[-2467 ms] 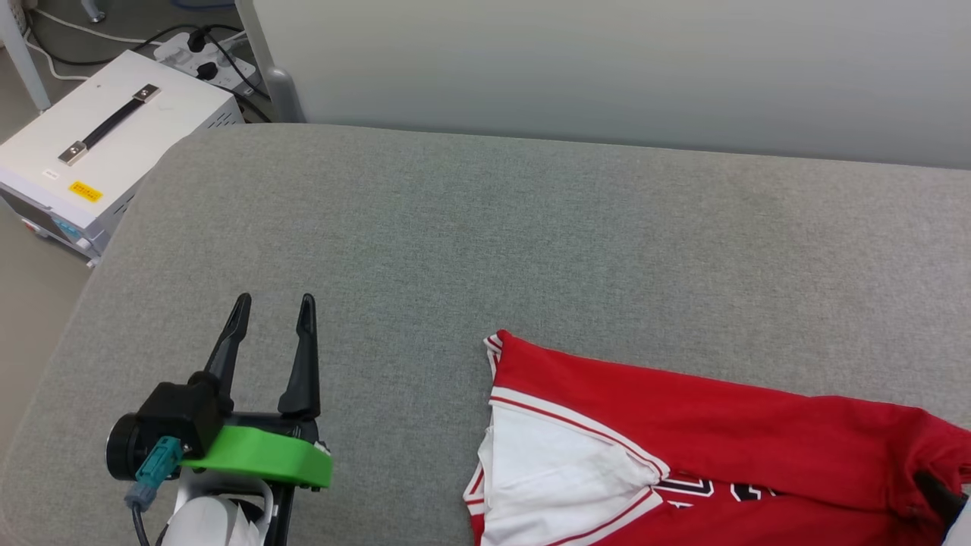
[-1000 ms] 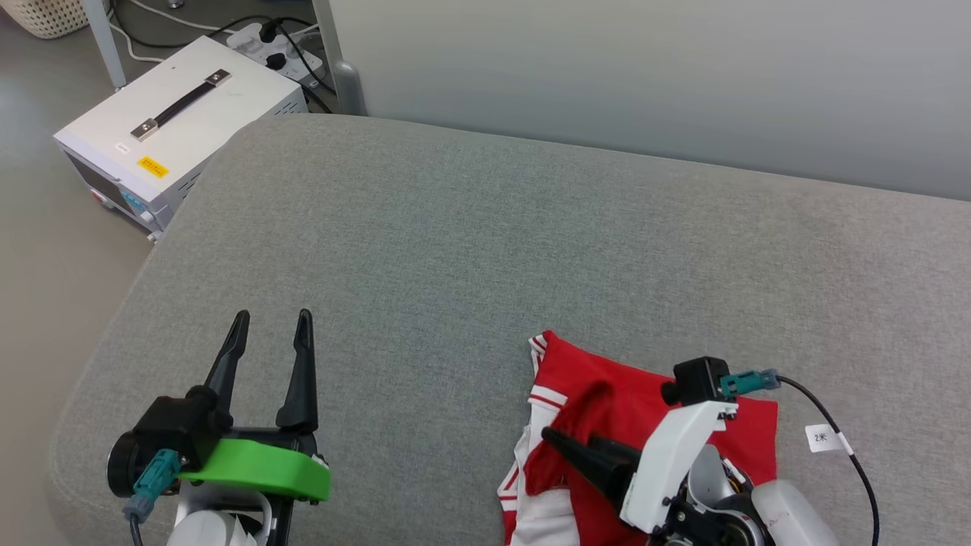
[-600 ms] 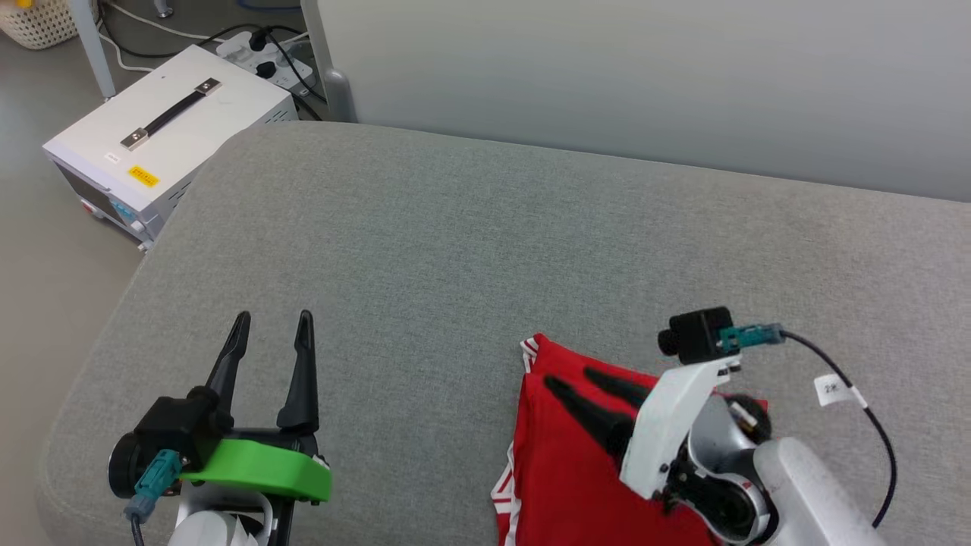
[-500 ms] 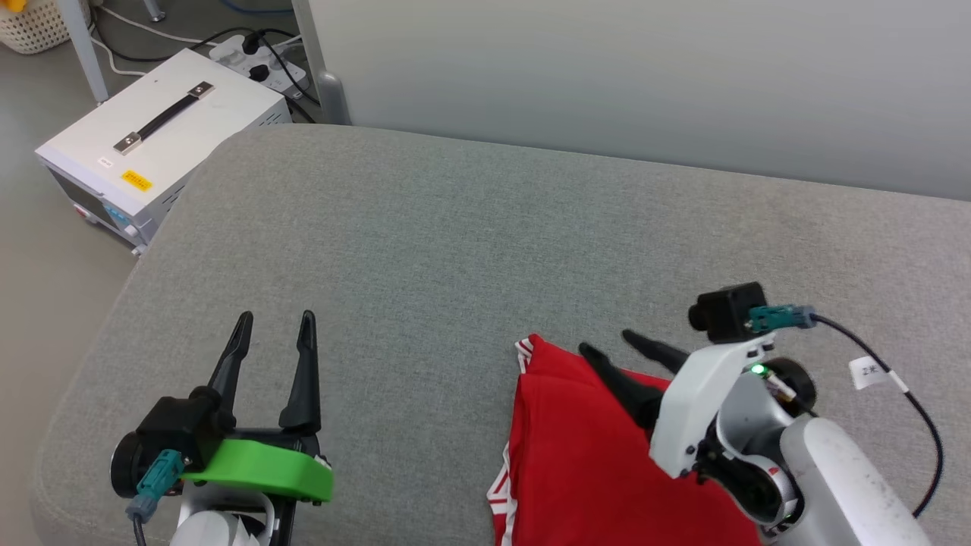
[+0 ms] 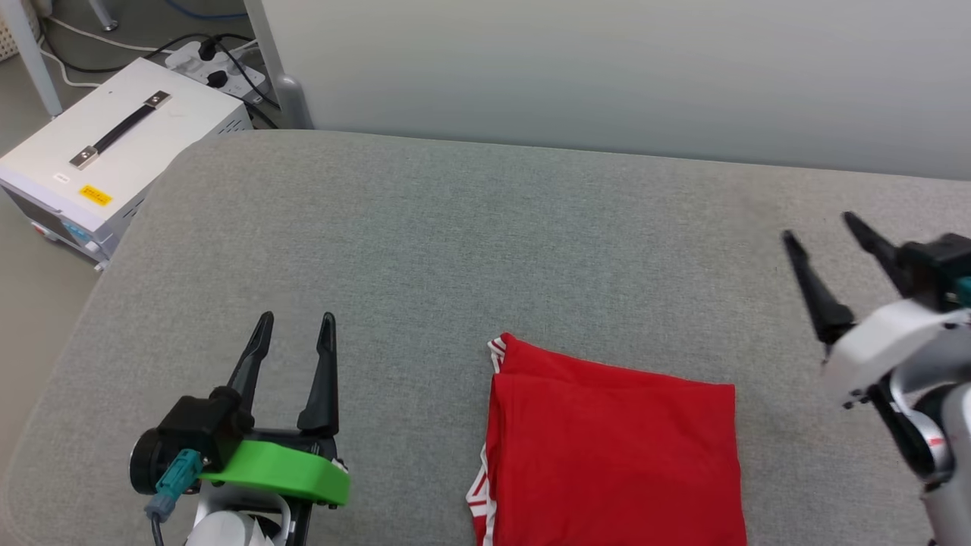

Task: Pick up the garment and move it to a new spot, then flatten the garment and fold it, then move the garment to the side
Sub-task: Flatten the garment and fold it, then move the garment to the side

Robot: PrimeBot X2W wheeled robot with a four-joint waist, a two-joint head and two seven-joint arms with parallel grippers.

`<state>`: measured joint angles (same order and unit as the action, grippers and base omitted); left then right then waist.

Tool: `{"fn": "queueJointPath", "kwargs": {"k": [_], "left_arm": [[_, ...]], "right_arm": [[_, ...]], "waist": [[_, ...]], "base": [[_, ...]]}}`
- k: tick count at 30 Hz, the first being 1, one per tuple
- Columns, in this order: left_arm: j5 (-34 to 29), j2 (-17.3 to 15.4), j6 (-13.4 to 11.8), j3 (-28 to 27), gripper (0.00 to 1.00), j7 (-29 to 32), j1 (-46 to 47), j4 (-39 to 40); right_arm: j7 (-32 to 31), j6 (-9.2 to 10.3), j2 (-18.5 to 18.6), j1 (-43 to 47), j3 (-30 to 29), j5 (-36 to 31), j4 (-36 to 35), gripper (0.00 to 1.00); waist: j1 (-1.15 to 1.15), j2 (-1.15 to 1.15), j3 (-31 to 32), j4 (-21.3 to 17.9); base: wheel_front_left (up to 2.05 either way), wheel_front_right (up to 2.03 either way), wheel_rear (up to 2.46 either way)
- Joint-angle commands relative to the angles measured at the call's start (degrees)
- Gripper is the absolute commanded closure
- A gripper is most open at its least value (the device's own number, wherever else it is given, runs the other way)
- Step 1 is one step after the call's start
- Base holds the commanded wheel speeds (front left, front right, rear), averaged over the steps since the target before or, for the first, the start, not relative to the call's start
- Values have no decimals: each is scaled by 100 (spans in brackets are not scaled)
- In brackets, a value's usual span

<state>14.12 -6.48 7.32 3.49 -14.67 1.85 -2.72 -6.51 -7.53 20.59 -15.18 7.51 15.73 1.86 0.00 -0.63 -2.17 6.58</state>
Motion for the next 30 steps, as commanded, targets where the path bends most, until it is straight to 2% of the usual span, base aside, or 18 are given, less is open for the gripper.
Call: {"fn": "queueJointPath", "kwargs": {"k": [1, 5, 10, 14, 21, 30], "left_arm": [[29, 42, 16, 27, 0, -33, -10, 13], [36, 53, 16, 72, 0, -33, -33, 9], [66, 21, 16, 219, 0, -33, -100, 35], [104, 8, 16, 219, 0, -33, -188, 63], [111, 49, 16, 227, 0, -33, -220, 105], [61, 53, 16, 276, 0, -33, -175, 118]], "right_arm": [[148, 4, 4, 172, -168, -48, -41, 0], [513, 4, -90, 562, -618, -335, -239, 0], [912, 4, -546, 1087, -1177, -448, -559, 0], [1188, 4, -832, 1462, -1404, -577, -694, 0], [1382, 4, -1198, 1821, -1511, -634, -735, 0], [1205, 4, -1208, 1809, -1439, -636, -641, 0]], "waist": [[0, 63, -9, -35], [0, 63, -29, -111], [0, 63, -44, -185], [0, 63, -54, -202], [0, 63, -49, -196], [0, 63, -20, -180]], "base": [[0, 0, 0], [0, 0, 0], [0, 0, 0], [0, 0, 0], [0, 0, 0], [0, 0, 0]]}}
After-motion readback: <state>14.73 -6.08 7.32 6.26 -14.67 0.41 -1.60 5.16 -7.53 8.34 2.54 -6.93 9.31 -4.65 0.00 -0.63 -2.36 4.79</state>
